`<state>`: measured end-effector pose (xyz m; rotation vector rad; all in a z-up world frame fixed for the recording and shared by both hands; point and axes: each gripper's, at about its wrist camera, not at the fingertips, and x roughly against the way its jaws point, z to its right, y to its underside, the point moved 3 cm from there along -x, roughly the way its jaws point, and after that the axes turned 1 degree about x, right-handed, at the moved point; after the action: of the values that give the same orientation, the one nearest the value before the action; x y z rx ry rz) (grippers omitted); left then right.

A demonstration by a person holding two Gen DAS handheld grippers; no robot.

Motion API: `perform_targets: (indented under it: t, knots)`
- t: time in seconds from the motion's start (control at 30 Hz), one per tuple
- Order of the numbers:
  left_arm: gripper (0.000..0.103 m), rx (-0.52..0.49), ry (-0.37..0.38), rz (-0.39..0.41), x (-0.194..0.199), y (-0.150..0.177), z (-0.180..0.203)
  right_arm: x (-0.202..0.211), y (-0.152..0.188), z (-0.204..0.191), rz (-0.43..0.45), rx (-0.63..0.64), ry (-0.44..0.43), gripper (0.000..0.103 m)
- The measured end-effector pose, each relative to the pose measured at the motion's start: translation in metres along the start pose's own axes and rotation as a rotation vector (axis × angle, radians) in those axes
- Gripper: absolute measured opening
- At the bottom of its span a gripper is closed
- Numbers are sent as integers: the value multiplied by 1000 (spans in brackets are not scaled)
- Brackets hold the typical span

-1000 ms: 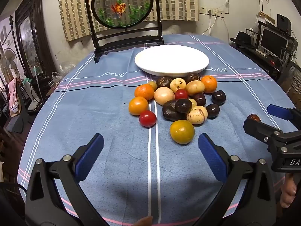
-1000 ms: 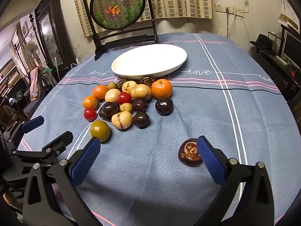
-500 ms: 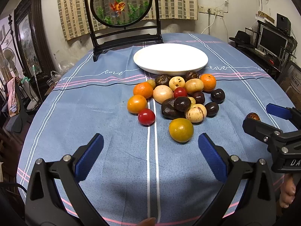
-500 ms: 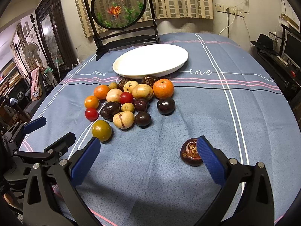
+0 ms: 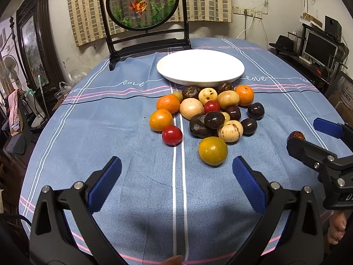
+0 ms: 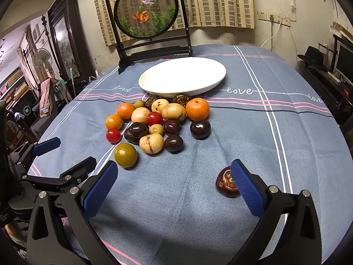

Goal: Organize fruits
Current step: 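Move the right gripper to the dark brown fruit while the left approaches the yellow citrus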

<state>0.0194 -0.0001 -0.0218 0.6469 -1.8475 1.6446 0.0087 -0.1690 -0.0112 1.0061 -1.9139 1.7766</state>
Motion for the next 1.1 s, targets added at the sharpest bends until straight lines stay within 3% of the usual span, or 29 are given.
perform_targets:
  t: [0.2,0.37,0.87,1.1]
  knots:
    - [101,2,-5,-4,-1,1,-2,-1,1,-4,19,8,-40,102]
    - [101,1,-12,-8,-5,2,-3,-2,7,-6,43,10,-153,102]
    - [101,-11,28,-41,-19,10,-12,-5,7,3,24,-1,-66,102]
    - [101,18,64,-76,-36,10,-26,-9,11,5,9,-14,-96,102]
